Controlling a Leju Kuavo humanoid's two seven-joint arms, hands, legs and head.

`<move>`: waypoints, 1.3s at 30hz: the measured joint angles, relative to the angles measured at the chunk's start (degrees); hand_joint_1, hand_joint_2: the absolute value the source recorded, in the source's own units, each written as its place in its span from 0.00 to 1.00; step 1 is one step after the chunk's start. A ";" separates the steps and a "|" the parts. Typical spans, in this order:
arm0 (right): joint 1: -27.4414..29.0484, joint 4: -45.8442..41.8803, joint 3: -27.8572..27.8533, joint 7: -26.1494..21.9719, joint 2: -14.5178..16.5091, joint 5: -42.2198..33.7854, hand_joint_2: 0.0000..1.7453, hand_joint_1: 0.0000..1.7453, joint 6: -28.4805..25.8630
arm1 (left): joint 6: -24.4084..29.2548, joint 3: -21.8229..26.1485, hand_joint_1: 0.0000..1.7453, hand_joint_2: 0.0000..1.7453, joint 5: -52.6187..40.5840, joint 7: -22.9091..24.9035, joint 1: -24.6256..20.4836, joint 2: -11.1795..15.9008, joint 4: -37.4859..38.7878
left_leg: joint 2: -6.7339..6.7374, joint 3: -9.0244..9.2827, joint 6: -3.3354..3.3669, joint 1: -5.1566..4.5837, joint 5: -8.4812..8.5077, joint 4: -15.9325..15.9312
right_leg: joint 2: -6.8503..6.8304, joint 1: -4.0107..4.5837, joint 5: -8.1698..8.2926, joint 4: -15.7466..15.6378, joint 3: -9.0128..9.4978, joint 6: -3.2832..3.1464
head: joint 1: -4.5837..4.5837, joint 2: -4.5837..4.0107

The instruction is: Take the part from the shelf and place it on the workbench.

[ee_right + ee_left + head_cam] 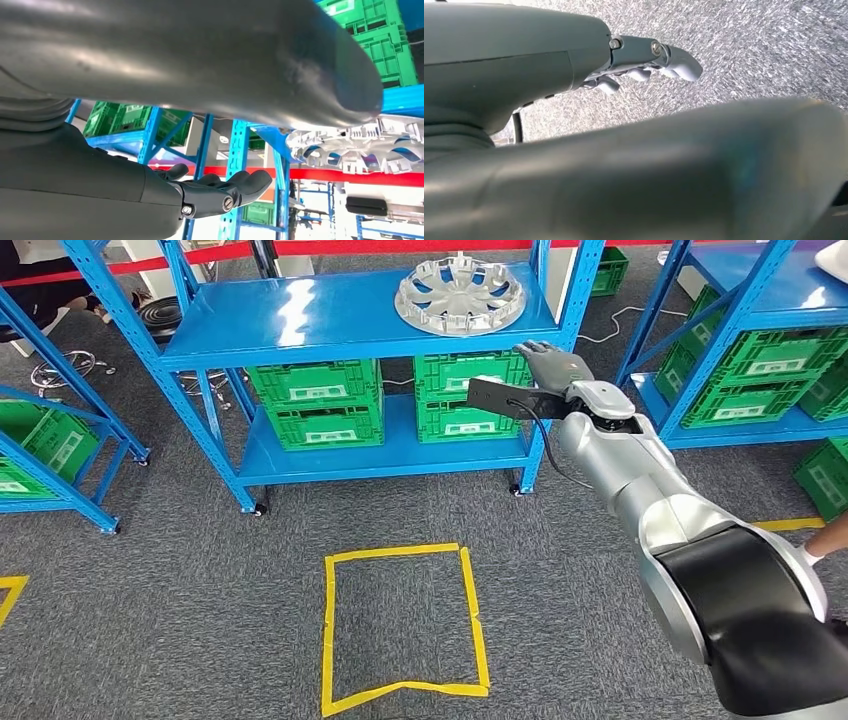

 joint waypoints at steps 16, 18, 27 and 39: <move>-1.35 -0.04 1.70 0.52 -0.92 -2.09 0.00 0.00 -0.34 | 0.13 0.66 0.00 0.00 -0.03 -0.39 0.21 -0.10 0.05 | -0.52 8.61 3.95 -0.80 8.04 -16.54 | 0.06 0.45 -6.53 14.21 -8.36 2.44 | -0.08 0.00; -1.42 -0.04 1.81 0.87 -1.43 -2.37 0.00 0.00 -0.42 | 0.13 0.67 0.00 0.00 -0.18 -0.34 0.26 -0.16 0.06 | -0.71 9.86 3.96 -1.11 6.94 -16.48 | 0.07 0.93 -1.28 6.80 -6.55 1.51 | -0.08 0.00; -2.30 0.00 2.52 1.78 -3.04 -3.32 0.00 0.00 -0.59 | 0.00 0.91 0.00 0.00 -0.42 -0.30 0.00 -0.15 0.05 | -0.49 7.11 1.35 -1.19 3.70 -7.74 | 0.52 1.06 2.48 -1.07 -1.33 -0.79 | -0.22 0.00; -2.32 0.04 3.20 3.27 -4.31 -4.08 0.00 0.00 -1.00 | 0.09 1.15 0.00 0.00 -0.62 -0.41 0.12 -0.07 0.13 | 0.10 6.10 2.20 -0.33 10.73 -17.04 | 0.57 0.56 -2.02 -0.70 3.45 1.98 | -0.42 0.00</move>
